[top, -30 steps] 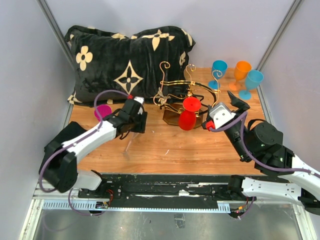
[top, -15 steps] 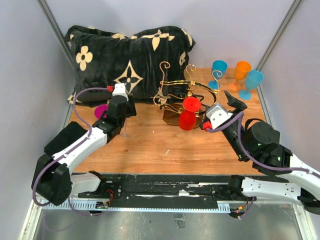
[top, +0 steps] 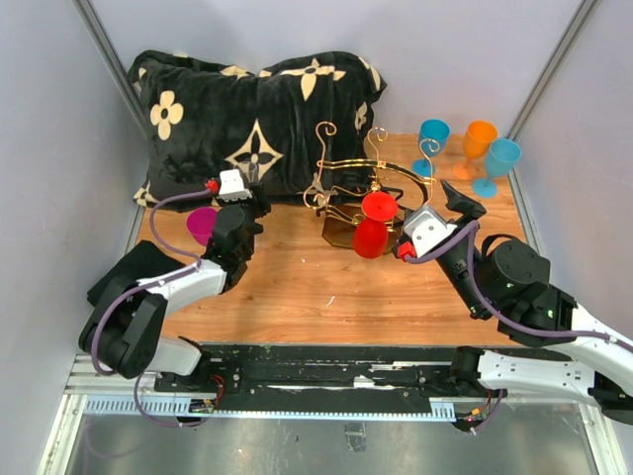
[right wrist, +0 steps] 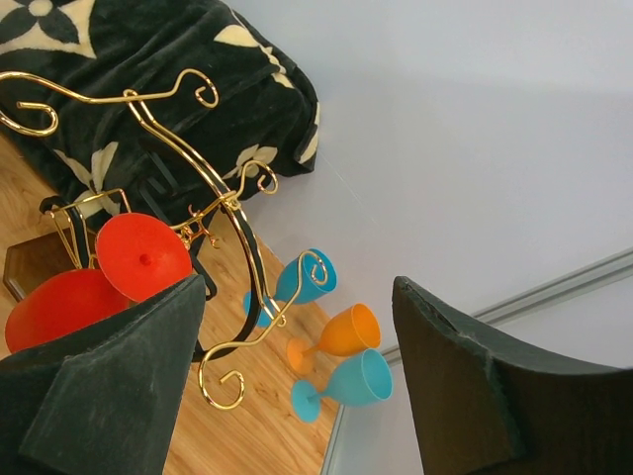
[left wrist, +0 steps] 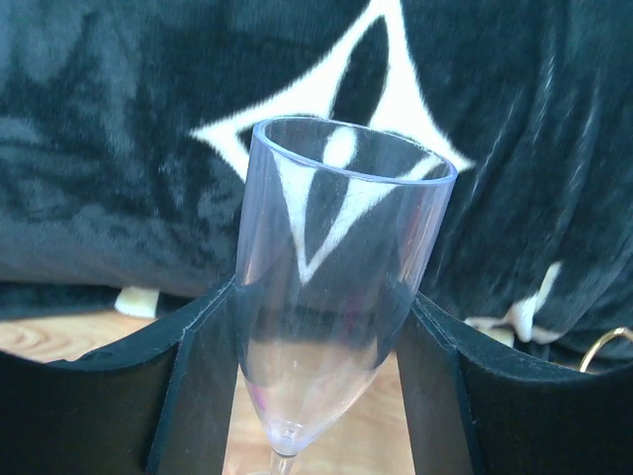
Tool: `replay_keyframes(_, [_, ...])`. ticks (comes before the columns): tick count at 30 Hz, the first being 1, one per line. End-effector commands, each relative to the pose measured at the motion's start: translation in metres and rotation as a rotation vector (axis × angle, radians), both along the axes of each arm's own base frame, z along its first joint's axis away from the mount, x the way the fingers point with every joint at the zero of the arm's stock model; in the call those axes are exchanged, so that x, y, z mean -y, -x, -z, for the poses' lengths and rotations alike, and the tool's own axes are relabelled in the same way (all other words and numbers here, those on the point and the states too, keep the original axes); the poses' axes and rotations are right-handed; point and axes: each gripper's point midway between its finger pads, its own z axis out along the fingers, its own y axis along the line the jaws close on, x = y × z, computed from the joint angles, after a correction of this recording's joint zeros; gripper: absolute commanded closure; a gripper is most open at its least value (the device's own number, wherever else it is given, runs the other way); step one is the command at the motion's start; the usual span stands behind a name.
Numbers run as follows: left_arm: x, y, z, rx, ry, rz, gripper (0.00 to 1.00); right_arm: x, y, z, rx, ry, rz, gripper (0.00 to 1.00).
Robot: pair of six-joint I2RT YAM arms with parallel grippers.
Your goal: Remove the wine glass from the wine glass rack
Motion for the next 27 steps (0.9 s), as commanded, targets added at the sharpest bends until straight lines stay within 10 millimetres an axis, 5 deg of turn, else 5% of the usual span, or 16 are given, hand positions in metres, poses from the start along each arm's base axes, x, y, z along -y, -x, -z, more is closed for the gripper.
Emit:
replay_keyframes(1, [-0.006,0.0,-0.048,0.266,0.09,-0.026,0.86,0.002,-0.001,-0.005,0.004,-0.004,0.005,0.23])
replay_keyframes(6, [-0.008,-0.002,-0.038,0.333,0.09,-0.05,0.84,0.001,-0.001,-0.005,-0.002,0.017,0.003,0.23])
replay_keyframes(19, [0.029,-0.012,-0.019,0.433,0.056,0.0,0.79,0.017,0.003,-0.01,-0.022,-0.021,0.026,0.23])
replay_keyframes(24, [0.033,-0.011,-0.009,0.415,0.084,0.005,0.6,0.022,0.004,-0.007,-0.021,-0.014,0.037,0.23])
replay_keyframes(27, [0.033,-0.008,-0.004,0.405,0.095,0.002,0.4,0.022,0.004,-0.005,-0.021,-0.008,0.038,0.22])
